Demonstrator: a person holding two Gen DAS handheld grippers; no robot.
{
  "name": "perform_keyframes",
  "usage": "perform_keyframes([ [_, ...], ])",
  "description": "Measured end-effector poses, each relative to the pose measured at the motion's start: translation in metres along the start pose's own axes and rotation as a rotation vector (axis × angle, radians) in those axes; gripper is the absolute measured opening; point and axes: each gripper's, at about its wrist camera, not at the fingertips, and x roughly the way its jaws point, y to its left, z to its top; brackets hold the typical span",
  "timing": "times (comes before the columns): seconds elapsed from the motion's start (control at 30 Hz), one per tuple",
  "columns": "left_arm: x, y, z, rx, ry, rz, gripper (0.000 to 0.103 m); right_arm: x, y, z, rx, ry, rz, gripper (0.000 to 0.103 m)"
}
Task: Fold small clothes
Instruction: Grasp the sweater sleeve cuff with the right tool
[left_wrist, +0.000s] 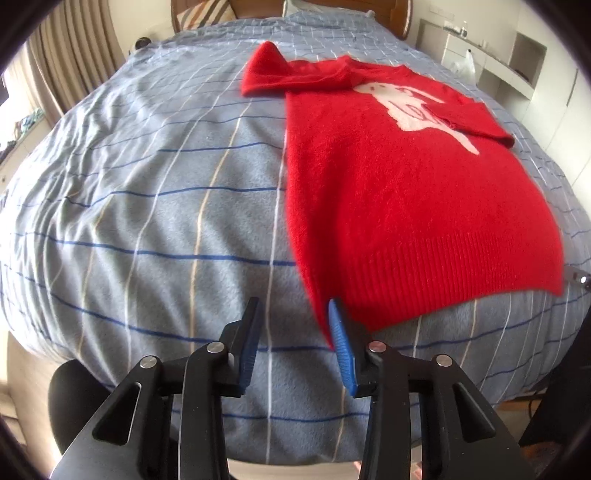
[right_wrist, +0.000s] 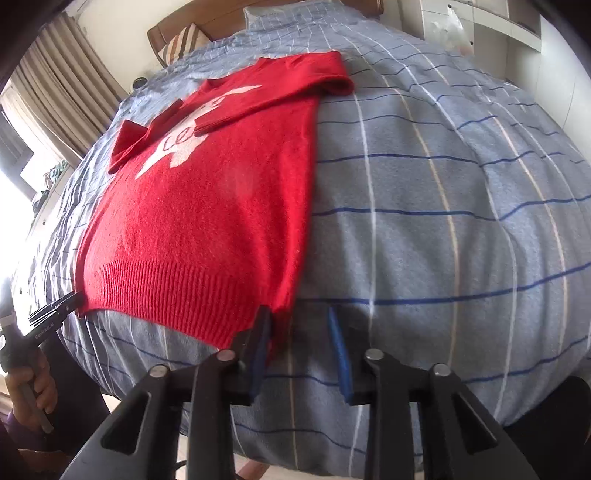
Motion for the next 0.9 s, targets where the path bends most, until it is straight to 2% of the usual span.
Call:
perform_keyframes([
  [0.07,-0.015,0.008,-0.002,0.0,-0.017,0.029,0.042,-0.018,-0.003,0.002,-0.031,-0.018,-0.074,0.038],
  [0.13,-0.03,0.019,0.007,-0.035,-0.073,0.04,0.049,-0.038,0.0,0.017,-0.114,-0.058,-0.146,0.041],
  [0.17,-0.036,0.027,0.013,-0.058,-0.105,0.053,0.058,-0.047,0.005,0.027,-0.167,-0.085,-0.167,0.048],
  [0.2,-0.04,0.033,0.022,-0.084,-0.146,0.073,0.065,-0.054,0.014,0.04,-0.229,-0.115,-0.176,0.052],
  [0.27,-0.042,0.044,0.038,-0.131,-0.233,0.124,0.072,-0.063,0.039,0.069,-0.344,-0.172,-0.154,0.063],
  [0.3,-0.04,0.048,0.044,-0.157,-0.286,0.157,0.073,-0.062,0.055,0.084,-0.399,-0.186,-0.124,0.063],
  [0.4,-0.023,0.054,0.049,-0.216,-0.389,0.277,0.074,-0.032,0.104,0.123,-0.534,-0.17,-0.028,0.063],
  [0.47,-0.012,0.059,0.035,-0.245,-0.426,0.347,0.074,0.003,0.132,0.143,-0.578,-0.141,0.025,0.062],
  [0.5,-0.005,0.06,0.029,-0.242,-0.408,0.377,0.074,0.022,0.141,0.152,-0.592,-0.122,0.028,0.062],
  [0.53,0.003,0.062,0.03,-0.228,-0.354,0.393,0.074,0.039,0.15,0.156,-0.606,-0.112,0.02,0.061],
  [0.57,0.007,0.065,0.031,-0.22,-0.323,0.382,0.074,0.056,0.158,0.161,-0.615,-0.106,0.009,0.061],
  [0.63,0.009,0.071,0.03,-0.233,-0.325,0.357,0.074,0.085,0.165,0.166,-0.607,-0.093,-0.006,0.061],
  [0.7,0.015,0.074,0.032,-0.236,-0.308,0.363,0.075,0.115,0.164,0.172,-0.573,-0.06,-0.033,0.052],
  [0.77,0.022,0.076,0.033,-0.243,-0.28,0.368,0.075,0.122,0.15,0.175,-0.516,-0.068,-0.048,0.007],
  [0.9,0.024,0.078,0.031,-0.272,-0.259,0.344,0.075,0.071,0.086,0.197,-0.252,-0.2,0.005,0.007],
])
